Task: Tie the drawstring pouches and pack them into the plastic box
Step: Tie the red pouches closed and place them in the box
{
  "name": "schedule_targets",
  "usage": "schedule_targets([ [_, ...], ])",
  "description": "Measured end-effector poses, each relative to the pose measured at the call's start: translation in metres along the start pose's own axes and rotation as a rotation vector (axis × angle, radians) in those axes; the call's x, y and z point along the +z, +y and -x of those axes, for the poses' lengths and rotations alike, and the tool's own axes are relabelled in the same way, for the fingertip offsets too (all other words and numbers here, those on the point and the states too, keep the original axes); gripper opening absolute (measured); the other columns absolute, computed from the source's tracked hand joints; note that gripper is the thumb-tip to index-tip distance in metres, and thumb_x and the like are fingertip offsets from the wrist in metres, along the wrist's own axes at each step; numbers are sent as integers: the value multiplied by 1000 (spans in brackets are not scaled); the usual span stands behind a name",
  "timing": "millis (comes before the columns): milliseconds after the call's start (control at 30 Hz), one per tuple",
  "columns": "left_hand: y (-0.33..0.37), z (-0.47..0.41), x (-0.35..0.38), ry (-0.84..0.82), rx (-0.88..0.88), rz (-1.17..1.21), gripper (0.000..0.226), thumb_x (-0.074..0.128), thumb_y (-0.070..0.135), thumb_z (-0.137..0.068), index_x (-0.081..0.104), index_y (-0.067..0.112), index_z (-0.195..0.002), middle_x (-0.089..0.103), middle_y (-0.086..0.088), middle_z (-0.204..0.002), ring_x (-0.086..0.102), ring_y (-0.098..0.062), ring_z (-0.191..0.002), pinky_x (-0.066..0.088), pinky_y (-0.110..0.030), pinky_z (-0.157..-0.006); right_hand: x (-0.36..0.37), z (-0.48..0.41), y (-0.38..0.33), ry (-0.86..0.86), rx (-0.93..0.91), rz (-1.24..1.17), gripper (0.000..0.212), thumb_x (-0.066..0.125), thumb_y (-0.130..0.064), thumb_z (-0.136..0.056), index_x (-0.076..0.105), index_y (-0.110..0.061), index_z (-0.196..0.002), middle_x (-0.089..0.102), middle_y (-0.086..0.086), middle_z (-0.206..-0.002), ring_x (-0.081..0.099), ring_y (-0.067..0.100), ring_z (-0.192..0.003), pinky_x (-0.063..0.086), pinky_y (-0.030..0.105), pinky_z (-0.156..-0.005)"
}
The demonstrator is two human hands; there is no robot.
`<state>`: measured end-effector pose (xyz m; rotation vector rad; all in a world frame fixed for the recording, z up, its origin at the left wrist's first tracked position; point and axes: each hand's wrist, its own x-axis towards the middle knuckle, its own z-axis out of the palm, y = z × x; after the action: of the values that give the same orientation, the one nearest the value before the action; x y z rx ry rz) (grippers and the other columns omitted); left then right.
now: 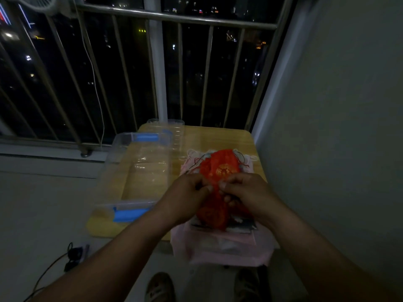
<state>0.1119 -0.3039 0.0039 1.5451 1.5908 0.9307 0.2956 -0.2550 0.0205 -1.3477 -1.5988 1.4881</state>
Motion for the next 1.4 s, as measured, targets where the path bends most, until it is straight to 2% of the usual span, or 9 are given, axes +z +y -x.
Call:
schedule_targets([
  [167,22,6,-2,-167,-67,146,30,56,21,-104,72,17,-79,67,3,-71,58,-12,-68,48,-29,-68,-2,12,-5,8,5,40,12,70,-11,-96,72,0,-93,70,7,-72,66,11,-64,57,25,-60],
  [300,32,13,7,-131,-21,122,22,66,17,-100,74,17,-79,70,4,-73,60,0,-62,47,-14,-58,-13,26,-4,-21,-10,7,10,70,-11,-96,72,-4,-90,72,9,-73,67,10,-61,54,27,-60],
  [467,23,12,24,-72,30,88,8,72,18,-94,76,15,-87,76,1,-87,71,-18,-87,59,-36,-84,-23,33,7,-66,7,-40,12,69,-11,-96,74,-11,-85,70,5,-75,67,16,-72,59,29,-66],
  [567,18,9,27,-101,74,75,10,74,18,-94,73,17,-84,73,2,-83,66,-13,-81,55,-37,-82,-29,32,16,-97,41,-105,8,70,-11,-96,74,-9,-89,69,9,-80,67,17,-74,59,31,-69],
  [800,20,-13,15,-168,92,54,11,75,20,-93,69,11,-95,70,-12,-96,62,-11,-85,53,-31,-79,-37,11,7,-176,44,-145,9,68,-10,-96,71,-9,-88,70,4,-74,67,13,-71,58,30,-69],
  [1000,17,-10,10,-158,36,140,9,73,16,-95,72,7,-99,73,-6,-93,64,-5,-82,54,-23,-75,-29,11,-13,-133,-54,123,13,66,-9,-98,72,-12,-86,72,5,-75,68,11,-68,59,28,-66],
  [1133,4,-1,17,-26,56,126,14,70,19,-97,67,6,-90,71,-10,-89,62,-12,-78,54,-37,-74,-11,17,-23,-37,-121,266,14,67,-10,-98,72,-12,-85,73,16,-78,66,8,-63,58,22,-60],
  [1300,-11,7,16,-6,77,181,15,71,19,-95,63,19,-83,64,3,-78,57,-9,-73,50,-37,-71,10,27,-26,15,-79,293,18,67,-7,-98,71,-12,-81,70,-3,-60,64,6,-55,53,19,-54],
  [1400,-13,9,14,-8,59,241,9,73,22,-94,67,18,-89,69,-3,-87,58,-9,-75,49,-32,-72,17,29,-35,31,-61,341,19,67,-7,-97,71,-10,-79,67,3,-61,61,3,-48,46,14,-46],
])
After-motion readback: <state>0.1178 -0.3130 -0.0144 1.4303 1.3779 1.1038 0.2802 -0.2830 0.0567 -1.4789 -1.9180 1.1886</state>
